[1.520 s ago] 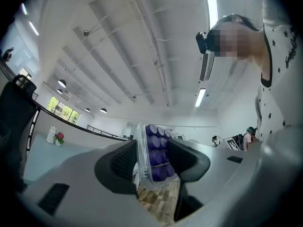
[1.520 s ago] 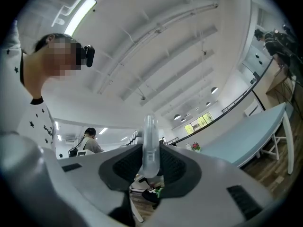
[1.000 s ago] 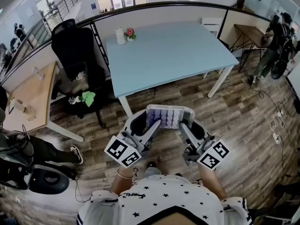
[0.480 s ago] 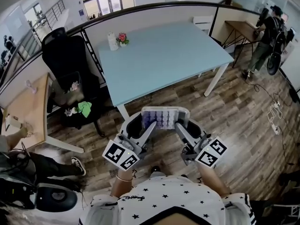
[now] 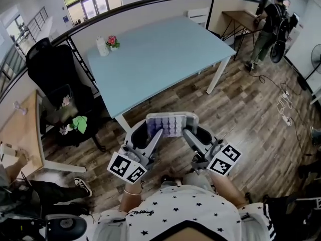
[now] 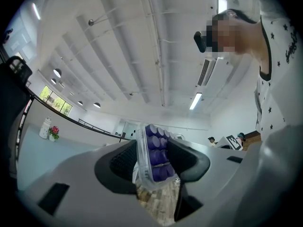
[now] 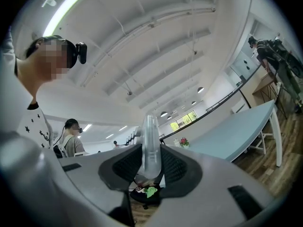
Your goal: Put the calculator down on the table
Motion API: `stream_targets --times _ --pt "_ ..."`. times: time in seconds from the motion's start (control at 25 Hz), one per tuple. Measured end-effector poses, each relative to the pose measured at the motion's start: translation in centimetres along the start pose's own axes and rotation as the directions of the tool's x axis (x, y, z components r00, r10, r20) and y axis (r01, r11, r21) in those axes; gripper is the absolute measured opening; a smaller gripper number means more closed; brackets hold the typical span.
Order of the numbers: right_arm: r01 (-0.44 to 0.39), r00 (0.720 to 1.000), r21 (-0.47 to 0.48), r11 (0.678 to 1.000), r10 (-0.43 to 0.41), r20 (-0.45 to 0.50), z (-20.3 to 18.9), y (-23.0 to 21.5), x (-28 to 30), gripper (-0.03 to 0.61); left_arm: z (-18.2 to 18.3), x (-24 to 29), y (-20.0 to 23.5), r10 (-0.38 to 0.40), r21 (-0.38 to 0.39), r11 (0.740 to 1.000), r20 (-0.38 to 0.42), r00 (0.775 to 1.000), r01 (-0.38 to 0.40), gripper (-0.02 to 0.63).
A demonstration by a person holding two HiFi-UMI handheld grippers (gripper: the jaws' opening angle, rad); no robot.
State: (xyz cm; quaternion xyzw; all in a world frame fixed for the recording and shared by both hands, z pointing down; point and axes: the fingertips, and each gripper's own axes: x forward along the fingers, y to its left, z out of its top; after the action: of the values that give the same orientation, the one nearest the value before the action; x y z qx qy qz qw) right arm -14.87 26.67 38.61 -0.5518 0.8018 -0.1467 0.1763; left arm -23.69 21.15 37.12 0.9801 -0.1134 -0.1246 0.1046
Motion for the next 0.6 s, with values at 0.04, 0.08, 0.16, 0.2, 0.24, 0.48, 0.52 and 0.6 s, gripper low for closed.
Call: stream_targets --times 0.04,0.08,0.16,0.2,0.24,0.48,0.52,0.6 --pt "0.008 1.0 0.001 1.0 -0.008 0.0 -0.1 -0.1 -0.1 0.104 -0.2 0.1 0.0 -0.004 -0.006 1.0 -0.002 1.0 0.004 0.209" --pt "0.013 1.0 0.003 1.0 -0.013 -0.002 -0.3 -0.3 -0.2 0.106 -0.5 0.1 0.1 -0.006 -0.011 1.0 -0.004 1.0 0.006 0.209" --pt "0.015 1.0 0.011 1.0 -0.014 -0.006 -0.7 -0.6 -0.3 0.106 -1.0 0.1 0.1 -0.002 -0.018 1.0 -0.009 1.0 0.001 0.209" --pt "0.009 1.0 0.014 1.0 -0.009 -0.008 -0.8 -0.8 -0.3 0.106 -1.1 0.1 0.2 0.005 -0.019 1.0 -0.009 1.0 -0.005 0.209" --pt "0.0 1.0 0.017 1.0 0.0 -0.01 -0.7 -1.0 -0.1 0.107 -1.1 0.2 0.3 0.015 -0.018 1.0 -0.009 1.0 -0.015 0.209" --pt "-0.103 0.994 0.038 0.994 0.104 -0.03 -0.1 -2.8 1.6 0.106 -1.0 1.3 1.4 0.111 0.028 0.993 0.004 0.994 -0.111 0.209" --pt "-0.12 0.992 0.044 0.992 0.121 -0.034 -0.1 -3.2 2.1 0.106 -1.0 1.5 1.7 0.128 0.033 0.991 0.006 0.992 -0.128 0.209" --pt "-0.144 0.988 0.055 0.988 0.146 -0.042 0.5 -4.3 3.2 0.106 -0.9 2.4 2.7 0.159 0.033 0.987 0.006 0.987 -0.159 0.209"
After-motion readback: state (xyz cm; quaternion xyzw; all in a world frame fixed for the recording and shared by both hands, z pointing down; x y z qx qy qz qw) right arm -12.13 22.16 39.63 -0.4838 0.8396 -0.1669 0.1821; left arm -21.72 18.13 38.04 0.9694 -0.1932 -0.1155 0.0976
